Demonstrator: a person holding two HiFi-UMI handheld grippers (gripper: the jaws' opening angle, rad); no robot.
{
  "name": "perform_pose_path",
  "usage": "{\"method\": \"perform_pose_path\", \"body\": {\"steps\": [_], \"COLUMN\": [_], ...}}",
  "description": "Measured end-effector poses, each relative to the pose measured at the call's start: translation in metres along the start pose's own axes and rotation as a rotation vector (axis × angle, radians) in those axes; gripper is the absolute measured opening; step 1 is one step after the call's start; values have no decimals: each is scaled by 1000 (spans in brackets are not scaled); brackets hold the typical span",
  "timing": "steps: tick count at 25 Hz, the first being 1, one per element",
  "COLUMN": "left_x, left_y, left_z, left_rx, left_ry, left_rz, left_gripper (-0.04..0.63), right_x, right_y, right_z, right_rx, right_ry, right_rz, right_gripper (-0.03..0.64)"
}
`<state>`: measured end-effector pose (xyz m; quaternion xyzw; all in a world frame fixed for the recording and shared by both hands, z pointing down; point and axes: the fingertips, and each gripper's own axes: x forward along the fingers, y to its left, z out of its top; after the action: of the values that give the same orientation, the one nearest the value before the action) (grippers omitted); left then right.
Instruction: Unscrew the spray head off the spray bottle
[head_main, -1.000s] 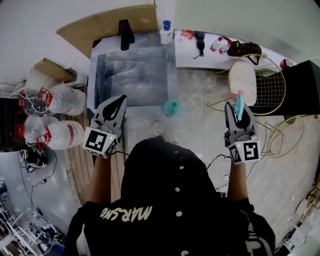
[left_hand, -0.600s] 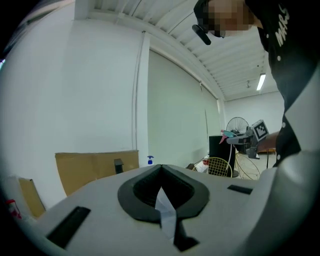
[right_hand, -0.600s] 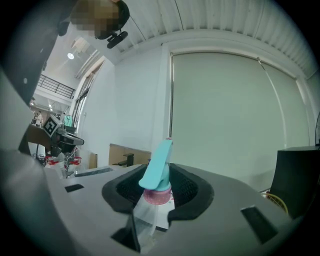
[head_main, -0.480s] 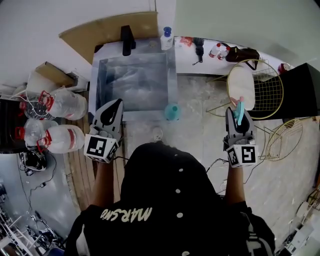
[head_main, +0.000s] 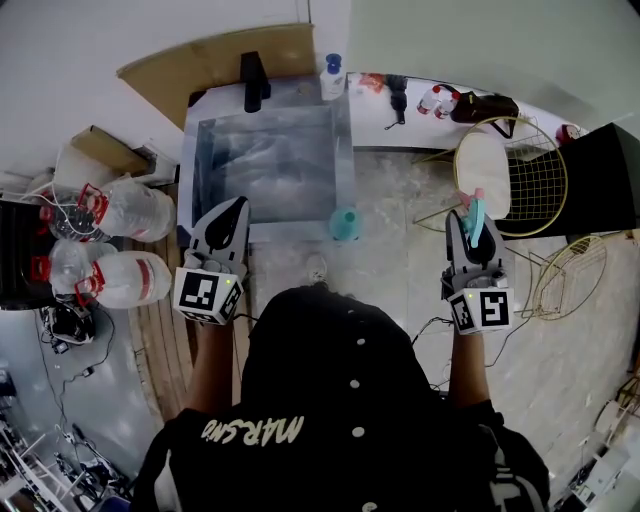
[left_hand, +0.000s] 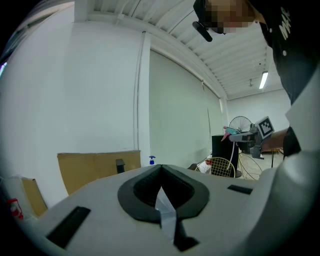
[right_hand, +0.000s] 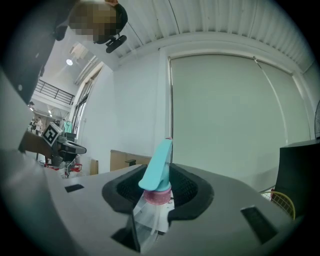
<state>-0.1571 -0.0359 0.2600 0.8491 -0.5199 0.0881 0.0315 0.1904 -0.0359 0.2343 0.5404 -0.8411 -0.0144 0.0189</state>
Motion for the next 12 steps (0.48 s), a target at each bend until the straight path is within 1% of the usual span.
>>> {"method": "perform_pose_path", "body": {"steps": [9,12], "left_x": [3,3], "left_y": [5,7], "left_z": [-1,-3], "left_rx": [-5,-26], "left_ry": [1,2], "left_rz": [14,21], "left_gripper": [25,25], "right_x": [6,6], "right_y": [4,7], "right_z": [6,6], "right_rx": [17,24], "right_ry": [-10,-14], "right_rz": [8,11], "right_gripper": [150,150]}}
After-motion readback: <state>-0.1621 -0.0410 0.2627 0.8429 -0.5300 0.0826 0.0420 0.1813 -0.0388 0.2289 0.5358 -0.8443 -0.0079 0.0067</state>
